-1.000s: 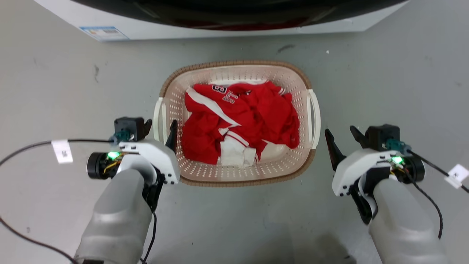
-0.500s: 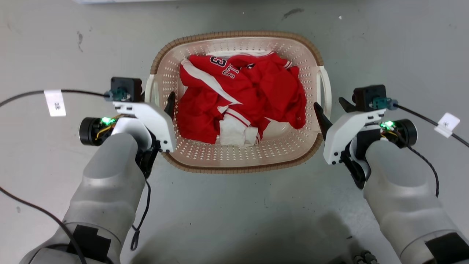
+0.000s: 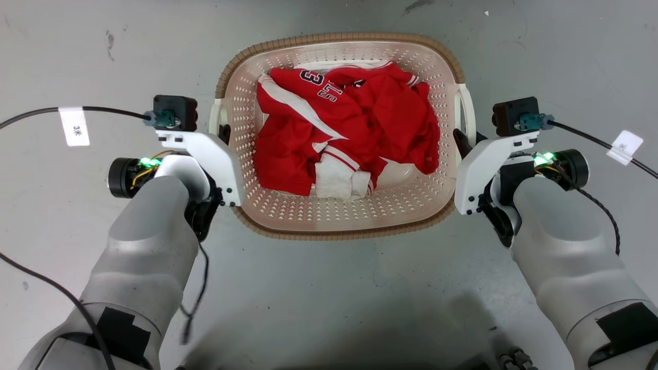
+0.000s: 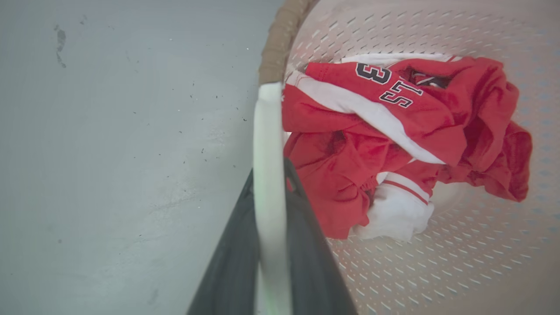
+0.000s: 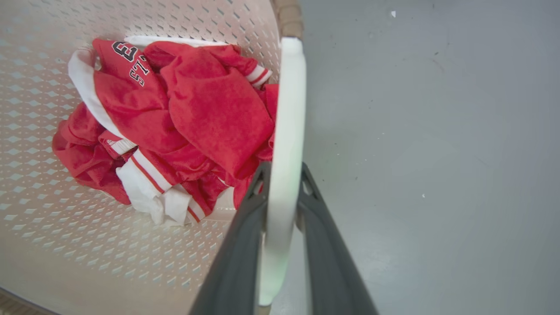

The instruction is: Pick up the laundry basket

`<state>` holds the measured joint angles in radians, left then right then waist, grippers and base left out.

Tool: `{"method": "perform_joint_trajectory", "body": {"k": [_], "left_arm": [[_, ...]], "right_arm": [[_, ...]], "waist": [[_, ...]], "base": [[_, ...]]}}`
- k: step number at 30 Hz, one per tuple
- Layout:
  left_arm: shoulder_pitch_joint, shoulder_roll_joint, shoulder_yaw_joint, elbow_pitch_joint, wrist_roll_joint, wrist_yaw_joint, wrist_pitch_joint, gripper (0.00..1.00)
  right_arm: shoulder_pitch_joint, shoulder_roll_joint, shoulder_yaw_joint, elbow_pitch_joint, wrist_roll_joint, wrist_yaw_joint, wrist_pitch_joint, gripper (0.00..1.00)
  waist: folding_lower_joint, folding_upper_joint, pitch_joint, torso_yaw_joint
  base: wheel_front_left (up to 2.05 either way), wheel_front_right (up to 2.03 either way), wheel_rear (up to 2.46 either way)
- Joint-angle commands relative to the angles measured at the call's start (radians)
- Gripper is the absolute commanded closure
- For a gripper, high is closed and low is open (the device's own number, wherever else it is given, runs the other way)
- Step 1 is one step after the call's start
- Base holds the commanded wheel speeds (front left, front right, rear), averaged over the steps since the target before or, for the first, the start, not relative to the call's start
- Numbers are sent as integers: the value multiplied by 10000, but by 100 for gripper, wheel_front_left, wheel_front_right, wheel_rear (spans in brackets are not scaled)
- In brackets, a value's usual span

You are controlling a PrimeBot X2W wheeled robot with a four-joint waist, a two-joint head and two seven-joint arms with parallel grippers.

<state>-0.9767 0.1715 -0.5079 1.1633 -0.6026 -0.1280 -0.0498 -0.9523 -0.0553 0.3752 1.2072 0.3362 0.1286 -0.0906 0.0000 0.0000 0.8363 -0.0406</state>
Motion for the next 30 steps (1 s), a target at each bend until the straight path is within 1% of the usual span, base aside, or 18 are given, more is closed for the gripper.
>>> {"method": "perform_joint_trajectory", "body": {"k": [1,8,14,16,17,19,30], "left_arm": [[-24,-61,-122,-127,-100,-45,1,100],[85,-30,-870,-202,-772,-48,172,100],[400,-81,-1373,-106,-1425,-61,522,100],[519,-102,-1489,-50,-1656,-61,675,100],[724,-152,-1655,13,-1991,-61,946,100],[856,-166,-1778,11,-2199,-72,1114,100],[1534,-170,-2372,0,-3197,-73,2060,100]], "right_arm": [[-158,102,128,23,58,37,-38,100],[-17,120,536,180,452,37,165,100],[383,145,991,107,1080,43,597,100],[528,150,1139,79,1309,43,754,100],[829,156,1308,-5,1779,45,1086,100],[956,161,1442,16,2018,46,1284,100],[1529,170,1933,367,2860,72,2835,100]], "waist": [[0,0,-24,1],[0,0,-341,3],[0,0,-1091,-11],[0,0,-1433,-20],[0,0,-2000,-8],[0,0,-2404,3],[0,0,-4657,96]], "base": [[0,0,0],[0,0,0],[0,0,0],[0,0,0],[0,0,0],[0,0,0],[0,0,0]]}}
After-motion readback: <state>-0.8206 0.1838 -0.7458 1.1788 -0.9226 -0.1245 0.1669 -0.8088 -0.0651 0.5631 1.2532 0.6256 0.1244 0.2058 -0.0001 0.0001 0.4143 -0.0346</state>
